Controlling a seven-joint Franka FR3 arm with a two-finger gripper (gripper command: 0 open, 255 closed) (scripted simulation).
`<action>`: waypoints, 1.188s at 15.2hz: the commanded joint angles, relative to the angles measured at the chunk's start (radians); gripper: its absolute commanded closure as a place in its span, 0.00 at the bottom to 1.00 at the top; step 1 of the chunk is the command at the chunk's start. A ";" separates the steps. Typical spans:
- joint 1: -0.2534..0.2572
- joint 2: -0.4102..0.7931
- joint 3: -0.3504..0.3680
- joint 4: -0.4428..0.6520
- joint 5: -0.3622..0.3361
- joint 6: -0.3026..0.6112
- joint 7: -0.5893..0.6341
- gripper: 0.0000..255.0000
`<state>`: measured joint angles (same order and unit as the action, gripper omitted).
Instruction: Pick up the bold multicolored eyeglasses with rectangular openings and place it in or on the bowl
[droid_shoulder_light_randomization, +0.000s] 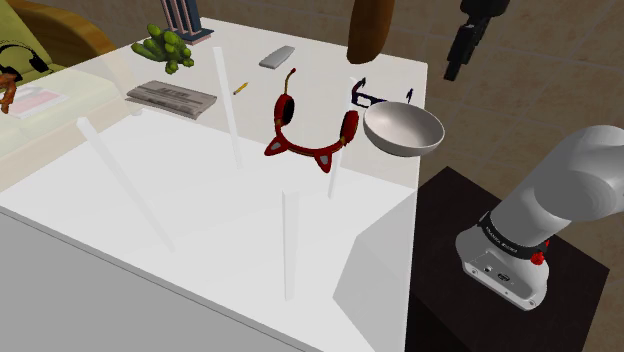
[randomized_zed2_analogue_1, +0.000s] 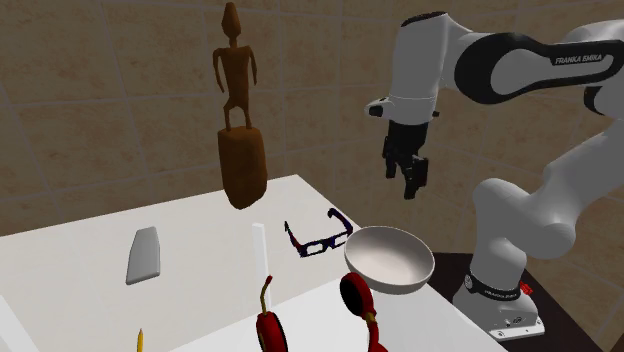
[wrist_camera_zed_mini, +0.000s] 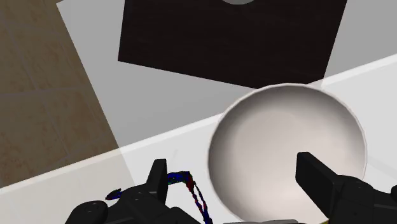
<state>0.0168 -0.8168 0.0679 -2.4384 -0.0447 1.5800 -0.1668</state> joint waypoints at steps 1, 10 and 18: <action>0.000 0.000 0.000 0.000 0.000 0.000 0.000 0.00; 0.006 0.360 0.016 0.099 -0.023 0.222 -0.029 0.00; 0.009 0.646 0.032 0.233 -0.053 0.343 -0.041 0.00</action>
<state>0.0260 -0.1900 0.0996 -2.2111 -0.0955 1.9113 -0.2066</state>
